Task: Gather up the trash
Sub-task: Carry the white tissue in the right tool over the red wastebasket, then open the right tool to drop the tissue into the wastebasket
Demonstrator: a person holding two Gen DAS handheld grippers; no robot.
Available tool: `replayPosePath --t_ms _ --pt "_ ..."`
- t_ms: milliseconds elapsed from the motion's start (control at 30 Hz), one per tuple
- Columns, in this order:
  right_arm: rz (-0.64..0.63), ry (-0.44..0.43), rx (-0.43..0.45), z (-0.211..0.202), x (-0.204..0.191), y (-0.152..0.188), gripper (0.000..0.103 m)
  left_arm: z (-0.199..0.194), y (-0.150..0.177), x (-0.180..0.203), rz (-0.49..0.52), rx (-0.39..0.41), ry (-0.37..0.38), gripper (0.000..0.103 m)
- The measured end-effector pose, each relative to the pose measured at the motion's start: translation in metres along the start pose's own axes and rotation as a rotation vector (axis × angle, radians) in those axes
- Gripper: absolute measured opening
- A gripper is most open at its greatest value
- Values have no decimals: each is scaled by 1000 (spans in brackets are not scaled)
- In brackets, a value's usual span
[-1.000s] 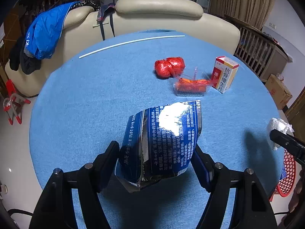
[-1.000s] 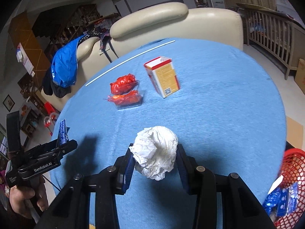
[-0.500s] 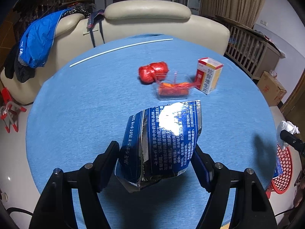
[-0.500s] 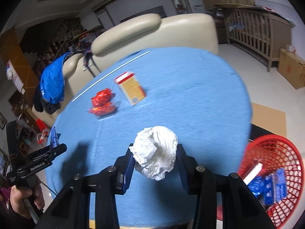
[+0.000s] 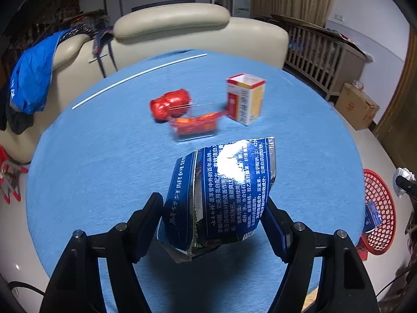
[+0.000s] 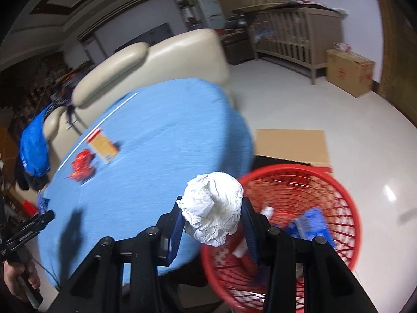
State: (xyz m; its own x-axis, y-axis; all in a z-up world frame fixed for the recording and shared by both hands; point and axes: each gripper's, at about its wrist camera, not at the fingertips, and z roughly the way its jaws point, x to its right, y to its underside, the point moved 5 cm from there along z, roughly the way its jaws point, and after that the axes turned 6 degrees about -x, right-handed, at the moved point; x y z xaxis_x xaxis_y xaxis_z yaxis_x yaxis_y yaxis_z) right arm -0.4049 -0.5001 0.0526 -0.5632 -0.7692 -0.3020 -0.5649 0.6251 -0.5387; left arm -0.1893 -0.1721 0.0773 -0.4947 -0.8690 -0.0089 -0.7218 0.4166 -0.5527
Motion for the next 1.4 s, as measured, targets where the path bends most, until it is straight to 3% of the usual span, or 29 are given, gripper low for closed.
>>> replayPosePath --t_ms 467,1200,1300,1400 --pt "108 83 4 -6 75 14 44 -7 -10 68 127 11 50 75" --pt "198 91 -84 16 122 53 44 -26 -16 191 356 36 175 75" --pt "206 84 -100 20 125 57 49 -27 -15 202 380 37 182 75" --pt "203 97 -95 18 127 59 61 -28 -15 214 402 37 190 75"
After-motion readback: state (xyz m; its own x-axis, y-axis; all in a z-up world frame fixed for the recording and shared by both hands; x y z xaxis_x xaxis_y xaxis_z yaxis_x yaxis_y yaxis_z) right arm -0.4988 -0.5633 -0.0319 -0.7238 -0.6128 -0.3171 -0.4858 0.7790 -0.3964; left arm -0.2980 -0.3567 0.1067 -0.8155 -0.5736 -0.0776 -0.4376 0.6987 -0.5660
